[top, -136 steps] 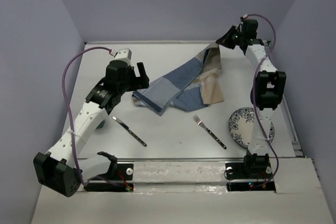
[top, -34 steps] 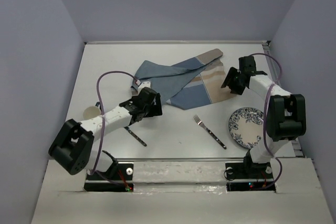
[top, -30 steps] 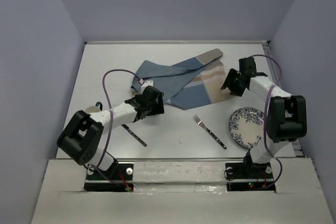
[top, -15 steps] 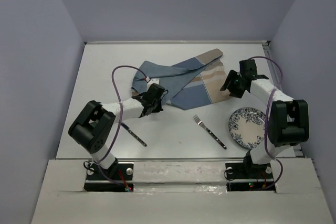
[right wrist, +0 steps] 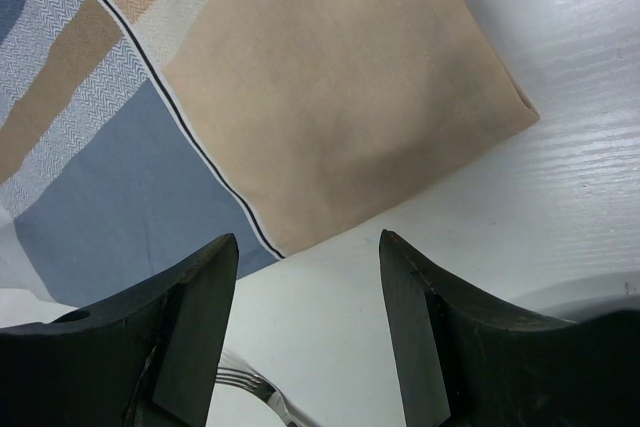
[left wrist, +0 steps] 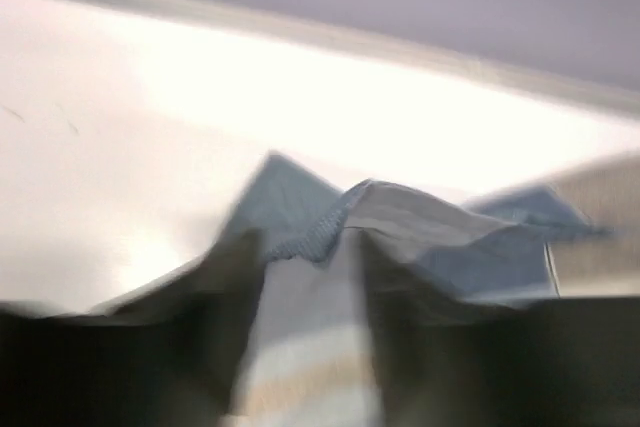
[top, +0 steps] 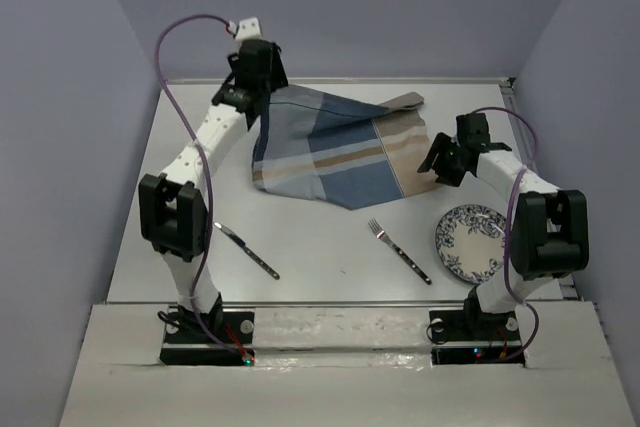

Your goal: Set the dinner table for one person

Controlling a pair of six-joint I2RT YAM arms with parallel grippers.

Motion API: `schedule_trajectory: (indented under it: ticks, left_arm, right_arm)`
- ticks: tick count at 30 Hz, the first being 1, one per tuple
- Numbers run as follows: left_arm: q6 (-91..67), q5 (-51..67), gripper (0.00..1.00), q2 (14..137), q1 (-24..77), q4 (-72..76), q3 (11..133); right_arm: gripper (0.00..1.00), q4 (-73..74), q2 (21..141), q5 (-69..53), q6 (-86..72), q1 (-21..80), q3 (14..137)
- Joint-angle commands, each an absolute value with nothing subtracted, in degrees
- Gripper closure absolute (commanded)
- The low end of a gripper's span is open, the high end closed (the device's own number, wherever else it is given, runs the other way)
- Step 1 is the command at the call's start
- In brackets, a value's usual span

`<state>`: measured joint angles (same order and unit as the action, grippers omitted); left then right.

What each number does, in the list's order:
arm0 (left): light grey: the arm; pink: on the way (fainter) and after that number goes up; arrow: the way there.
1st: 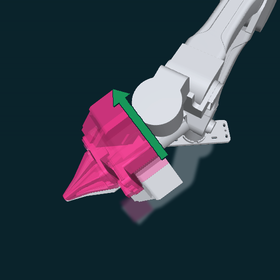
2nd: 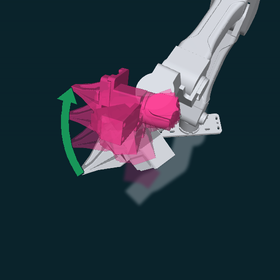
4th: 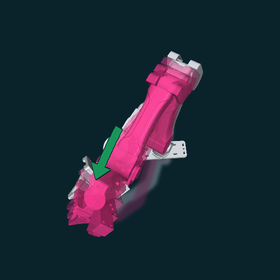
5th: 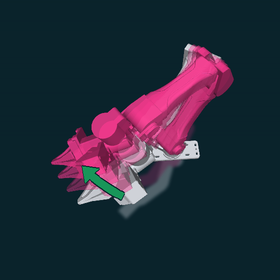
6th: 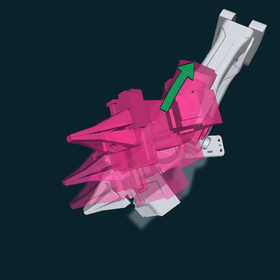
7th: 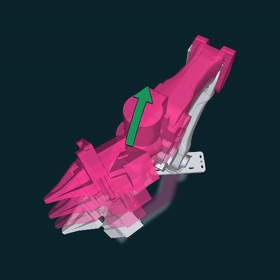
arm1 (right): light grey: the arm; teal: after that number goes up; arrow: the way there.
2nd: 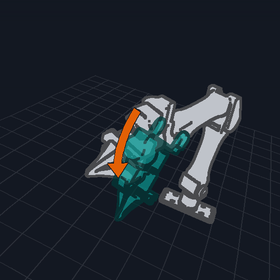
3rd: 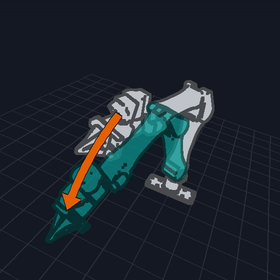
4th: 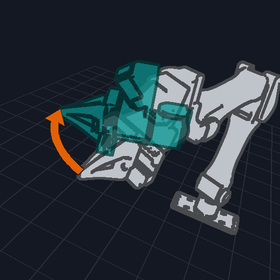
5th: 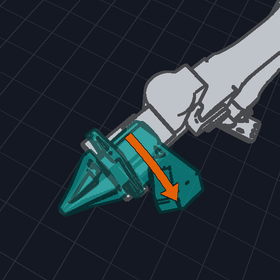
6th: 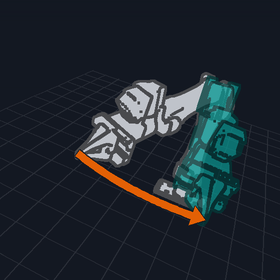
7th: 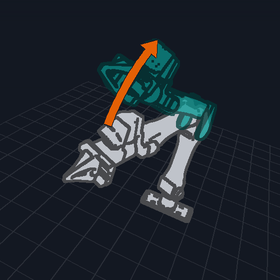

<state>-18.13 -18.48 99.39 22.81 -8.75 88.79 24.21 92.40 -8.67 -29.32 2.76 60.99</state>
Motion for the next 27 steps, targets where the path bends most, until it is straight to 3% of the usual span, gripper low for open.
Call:
schedule_trajectory:
  ticks: [1,6,12,16,20,24,27]
  left_arm:
    - [-16.7,-21.6,0.01,109.9,16.7,-19.6,108.9]
    - [-16.9,-19.1,0.01,101.3,16.6,-14.2,96.1]
    - [-24.6,-12.0,0.01,82.9,16.7,-8.4,62.0]
    - [-29.8,-8.8,0.02,77.8,16.6,-4.8,49.0]
    - [-32.1,-7.5,0.01,78.9,16.5,-1.6,44.5]
    - [-32.1,-6.1,0.01,82.3,16.3,2.8,44.6]
    - [-31.0,-4.0,0.01,86.2,16.2,5.8,45.9]
  right_arm:
    - [0.35,22.4,91.3,-9.7,-28.2,3.3,62.1]
    - [0.35,23.2,91.1,-5.1,-28.4,3.3,62.0]
    - [0.42,24.0,93.7,2.6,-29.9,3.3,64.2]
    - [0.45,24.4,96.2,5.5,-29.8,3.3,66.2]
    - [0.42,24.8,99.1,6.0,-29.8,3.3,67.1]
    - [0.27,24.8,100.7,7.2,-29.8,3.3,67.2]
    - [0.27,24.9,101.9,8.2,-29.6,3.3,67.3]
